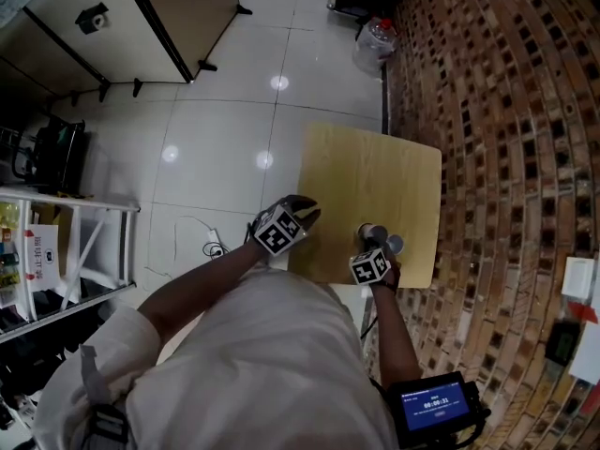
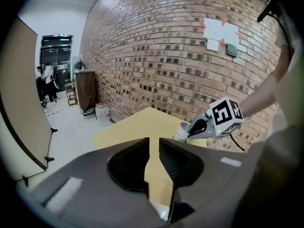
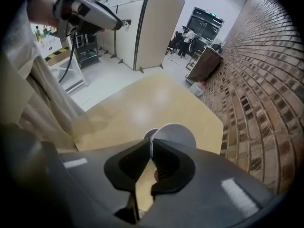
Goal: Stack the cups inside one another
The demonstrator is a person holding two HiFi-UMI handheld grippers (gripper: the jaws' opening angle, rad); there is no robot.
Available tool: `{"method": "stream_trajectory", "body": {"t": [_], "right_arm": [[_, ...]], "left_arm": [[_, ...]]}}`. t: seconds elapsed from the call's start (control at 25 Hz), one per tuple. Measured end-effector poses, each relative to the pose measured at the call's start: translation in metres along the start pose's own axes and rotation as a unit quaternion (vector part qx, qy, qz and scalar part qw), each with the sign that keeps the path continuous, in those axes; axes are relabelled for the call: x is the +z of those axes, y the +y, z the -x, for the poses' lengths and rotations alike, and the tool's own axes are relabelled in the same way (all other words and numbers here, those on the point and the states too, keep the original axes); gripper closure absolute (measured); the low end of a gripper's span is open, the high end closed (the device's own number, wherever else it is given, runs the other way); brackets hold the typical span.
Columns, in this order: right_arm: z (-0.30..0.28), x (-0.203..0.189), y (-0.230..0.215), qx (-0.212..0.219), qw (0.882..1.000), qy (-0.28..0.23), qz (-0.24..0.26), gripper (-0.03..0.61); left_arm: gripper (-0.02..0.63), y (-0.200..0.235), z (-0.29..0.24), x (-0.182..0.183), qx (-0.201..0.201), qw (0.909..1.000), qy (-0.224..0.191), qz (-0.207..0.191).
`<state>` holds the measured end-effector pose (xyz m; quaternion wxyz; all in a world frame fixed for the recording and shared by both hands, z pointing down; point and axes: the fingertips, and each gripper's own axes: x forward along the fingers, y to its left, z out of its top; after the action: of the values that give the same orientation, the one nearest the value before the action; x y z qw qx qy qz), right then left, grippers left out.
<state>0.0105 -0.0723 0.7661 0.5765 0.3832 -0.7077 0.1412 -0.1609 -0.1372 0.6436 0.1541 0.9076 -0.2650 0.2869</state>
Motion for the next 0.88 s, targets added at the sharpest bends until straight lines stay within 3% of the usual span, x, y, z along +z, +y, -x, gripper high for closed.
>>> {"method": "stream_trajectory", "body": {"t": [0.56, 0.88], "right_arm": [[-0.040, -0.006, 0.006, 0.043, 0.998, 0.020, 0.048, 0.555], [-0.046, -0.007, 0.009, 0.049, 0.998, 0.006, 0.047, 0.525]], "left_arm": [[0.531, 0.006, 0.004, -0.008, 0.037, 0.9990, 0.014, 0.019], [0.532, 0.006, 0.012, -0.014, 0.054, 0.9981, 0.022, 0.021]]}}
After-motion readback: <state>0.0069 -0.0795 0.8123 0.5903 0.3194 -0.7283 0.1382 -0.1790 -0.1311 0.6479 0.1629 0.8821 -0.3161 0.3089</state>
